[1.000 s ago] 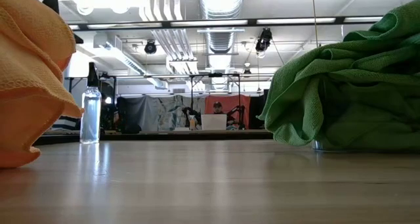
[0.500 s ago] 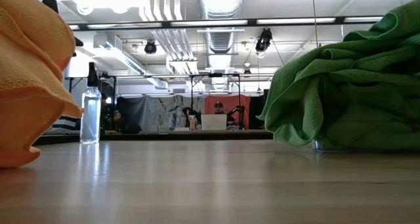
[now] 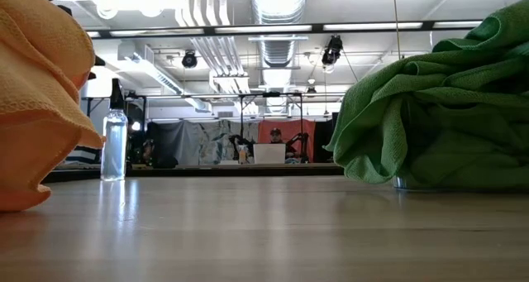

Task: Sort microfiber towel by color & place in baskets
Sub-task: Return to Home Position

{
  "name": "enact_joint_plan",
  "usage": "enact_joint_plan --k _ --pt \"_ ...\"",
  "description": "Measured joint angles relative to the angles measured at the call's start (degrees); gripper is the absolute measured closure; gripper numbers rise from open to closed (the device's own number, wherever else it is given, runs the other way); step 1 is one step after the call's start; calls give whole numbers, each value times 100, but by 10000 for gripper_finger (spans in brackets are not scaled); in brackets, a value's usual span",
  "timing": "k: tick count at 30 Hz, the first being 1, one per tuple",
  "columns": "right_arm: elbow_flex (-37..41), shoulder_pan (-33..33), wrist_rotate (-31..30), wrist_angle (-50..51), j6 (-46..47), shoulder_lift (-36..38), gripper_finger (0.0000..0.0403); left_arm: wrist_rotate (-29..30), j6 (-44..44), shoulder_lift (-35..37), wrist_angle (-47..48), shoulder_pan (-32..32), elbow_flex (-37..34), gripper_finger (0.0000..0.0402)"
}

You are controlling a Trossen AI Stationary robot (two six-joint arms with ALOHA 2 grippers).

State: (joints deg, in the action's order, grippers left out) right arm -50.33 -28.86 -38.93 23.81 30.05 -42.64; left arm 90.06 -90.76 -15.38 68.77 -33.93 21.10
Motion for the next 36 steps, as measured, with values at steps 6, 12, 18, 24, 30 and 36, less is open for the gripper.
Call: enact_joint_plan --k 6,12,18,24,30,36 --pt "2 0 38 -11 -394 -178 312 0 24 0 -55 0 -26 231" --pt "2 0 66 -102 -1154 184 312 -1 75 -2 -67 0 -26 231" --pt "65 0 868 -455 -2170 891 312 -2 90 -15 -93 0 -26 231" --pt "451 0 1260 -571 -2641 1642 312 -2 175 -22 -129 0 -26 231" --pt "778 2 1914 -614 -2920 2457 312 -2 219 -24 -131 0 -26 231" --pt "1122 2 2159 -580 -2982 3241 312 -2 219 -24 -151 0 -26 231"
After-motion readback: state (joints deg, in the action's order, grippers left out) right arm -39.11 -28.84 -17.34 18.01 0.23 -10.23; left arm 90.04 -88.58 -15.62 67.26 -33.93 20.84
